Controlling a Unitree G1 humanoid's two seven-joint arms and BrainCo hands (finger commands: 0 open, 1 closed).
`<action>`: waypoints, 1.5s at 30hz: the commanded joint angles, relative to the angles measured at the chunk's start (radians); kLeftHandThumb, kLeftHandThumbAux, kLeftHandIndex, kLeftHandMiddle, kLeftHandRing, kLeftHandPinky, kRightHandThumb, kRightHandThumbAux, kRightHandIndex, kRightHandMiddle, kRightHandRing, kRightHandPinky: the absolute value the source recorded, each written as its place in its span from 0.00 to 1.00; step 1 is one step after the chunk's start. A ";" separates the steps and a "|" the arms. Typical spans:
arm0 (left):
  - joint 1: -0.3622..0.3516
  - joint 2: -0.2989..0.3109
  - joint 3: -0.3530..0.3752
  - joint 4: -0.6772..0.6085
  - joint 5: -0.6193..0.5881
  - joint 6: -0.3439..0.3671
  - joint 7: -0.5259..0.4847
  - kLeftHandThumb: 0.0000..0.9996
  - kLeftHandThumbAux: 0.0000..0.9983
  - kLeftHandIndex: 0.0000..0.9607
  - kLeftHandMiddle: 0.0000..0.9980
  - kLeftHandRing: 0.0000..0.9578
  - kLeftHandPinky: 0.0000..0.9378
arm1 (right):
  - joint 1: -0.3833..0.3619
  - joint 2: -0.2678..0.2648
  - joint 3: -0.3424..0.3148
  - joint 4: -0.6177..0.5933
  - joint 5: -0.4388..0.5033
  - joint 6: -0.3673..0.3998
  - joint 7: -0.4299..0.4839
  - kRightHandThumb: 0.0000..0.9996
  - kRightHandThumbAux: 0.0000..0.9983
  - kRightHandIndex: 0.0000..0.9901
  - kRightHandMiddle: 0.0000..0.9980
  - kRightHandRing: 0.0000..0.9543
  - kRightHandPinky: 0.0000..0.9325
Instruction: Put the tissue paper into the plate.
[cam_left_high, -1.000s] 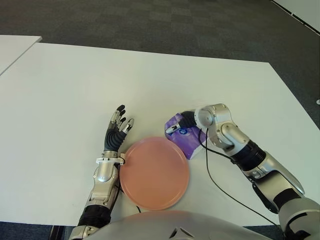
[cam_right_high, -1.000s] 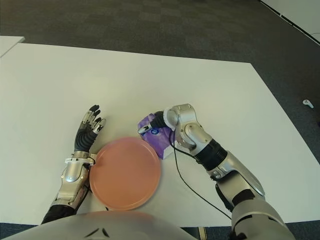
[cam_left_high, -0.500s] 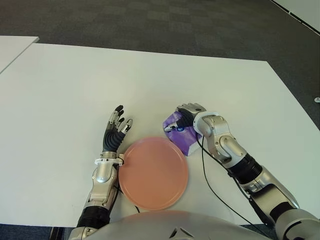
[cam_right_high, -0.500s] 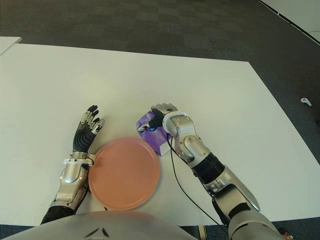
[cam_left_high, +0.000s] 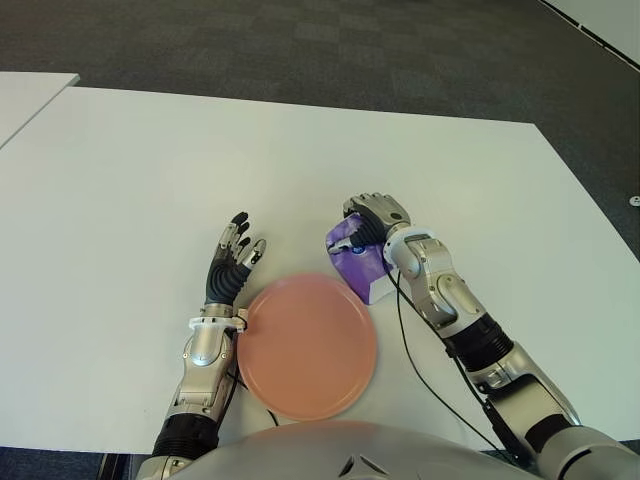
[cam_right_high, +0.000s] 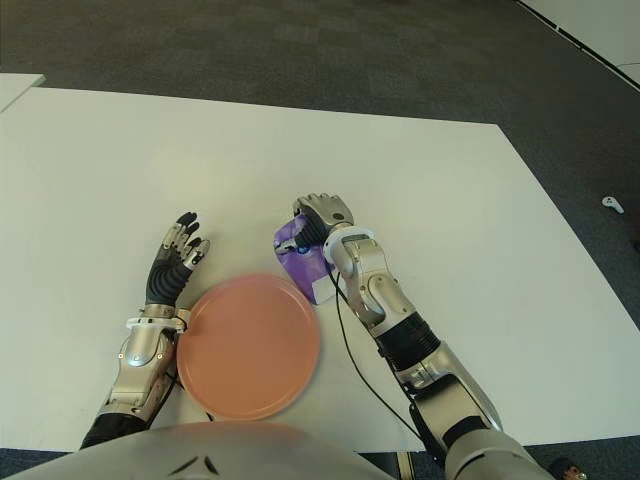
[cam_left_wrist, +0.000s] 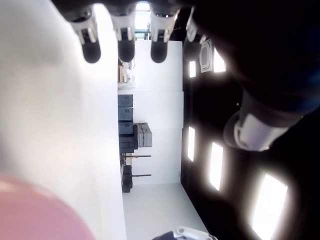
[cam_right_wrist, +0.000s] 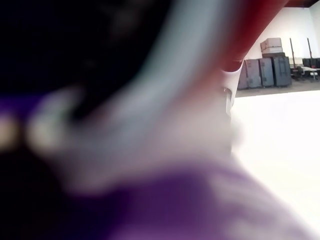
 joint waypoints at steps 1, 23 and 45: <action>0.054 0.007 0.009 0.050 -0.005 0.057 -0.003 0.00 0.58 0.00 0.00 0.00 0.00 | 0.054 0.014 0.012 0.054 0.012 0.000 0.008 0.86 0.67 0.45 0.48 0.74 0.55; 0.035 0.003 0.019 0.078 -0.010 0.051 0.000 0.00 0.57 0.00 0.00 0.00 0.00 | 0.039 0.049 0.005 0.105 -0.006 0.022 0.011 0.86 0.67 0.44 0.48 0.74 0.57; 0.014 0.011 0.030 0.107 -0.029 0.071 -0.013 0.00 0.57 0.00 0.00 0.00 0.00 | 0.025 0.071 0.003 0.143 -0.001 0.032 -0.014 0.86 0.68 0.43 0.48 0.75 0.55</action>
